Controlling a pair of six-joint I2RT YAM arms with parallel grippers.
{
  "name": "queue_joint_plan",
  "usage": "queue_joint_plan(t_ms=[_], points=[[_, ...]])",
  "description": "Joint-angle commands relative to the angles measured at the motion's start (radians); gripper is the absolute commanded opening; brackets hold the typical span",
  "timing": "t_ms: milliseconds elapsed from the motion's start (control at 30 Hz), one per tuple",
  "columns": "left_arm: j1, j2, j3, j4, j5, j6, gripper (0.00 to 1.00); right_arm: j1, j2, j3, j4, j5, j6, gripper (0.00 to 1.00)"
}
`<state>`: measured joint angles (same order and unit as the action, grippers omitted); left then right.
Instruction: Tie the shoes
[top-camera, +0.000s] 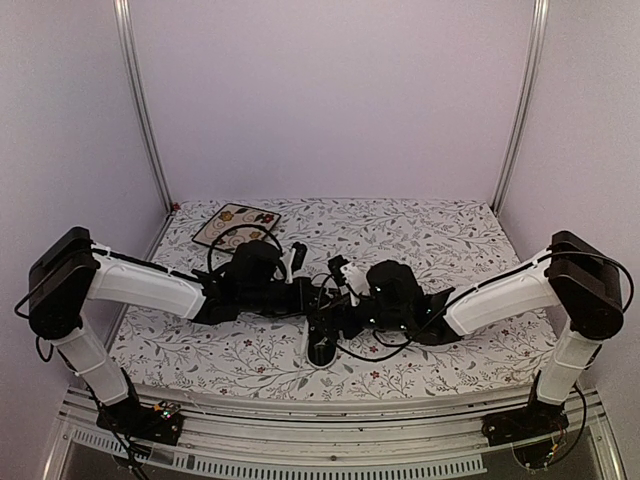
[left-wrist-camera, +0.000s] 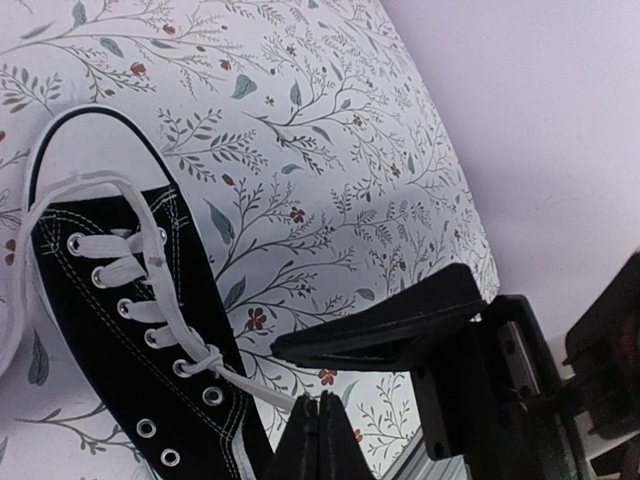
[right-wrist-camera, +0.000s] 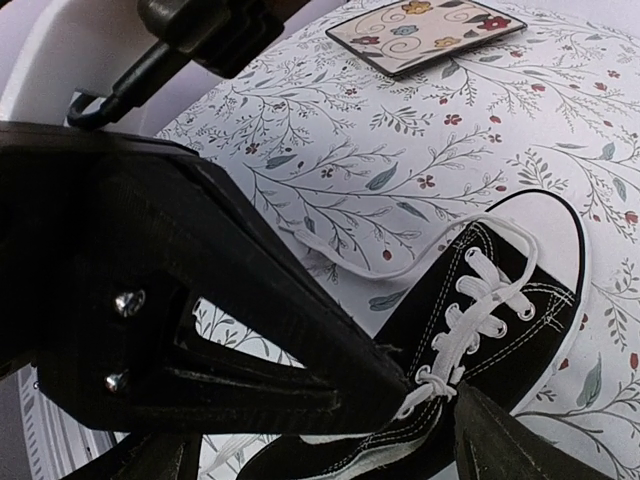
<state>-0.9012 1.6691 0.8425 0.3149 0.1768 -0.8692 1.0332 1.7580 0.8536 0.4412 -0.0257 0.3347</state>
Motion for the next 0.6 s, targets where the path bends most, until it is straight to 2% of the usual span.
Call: queue_joint_plan(t_ms=[0, 200, 333, 433, 567], points=[[0.003, 0.007, 0.021, 0.033, 0.018, -0.006, 0.00, 0.013, 0.037, 0.046, 0.004, 0.047, -0.035, 0.88], [0.006, 0.001, 0.018, 0.038, 0.022, -0.014, 0.00, 0.030, 0.061, 0.064, 0.015, 0.108, -0.021, 0.88], [0.007, 0.004, 0.020, 0.048, 0.031, -0.023, 0.00, 0.051, 0.105, 0.098, 0.015, 0.212, 0.006, 0.86], [0.007, 0.006, 0.018, 0.050, 0.039, -0.031, 0.00, 0.059, 0.129, 0.119, 0.008, 0.292, 0.036, 0.82], [0.007, 0.005, 0.010, 0.050, 0.037, -0.034, 0.00, 0.059, 0.121, 0.120, -0.007, 0.361, 0.063, 0.69]])
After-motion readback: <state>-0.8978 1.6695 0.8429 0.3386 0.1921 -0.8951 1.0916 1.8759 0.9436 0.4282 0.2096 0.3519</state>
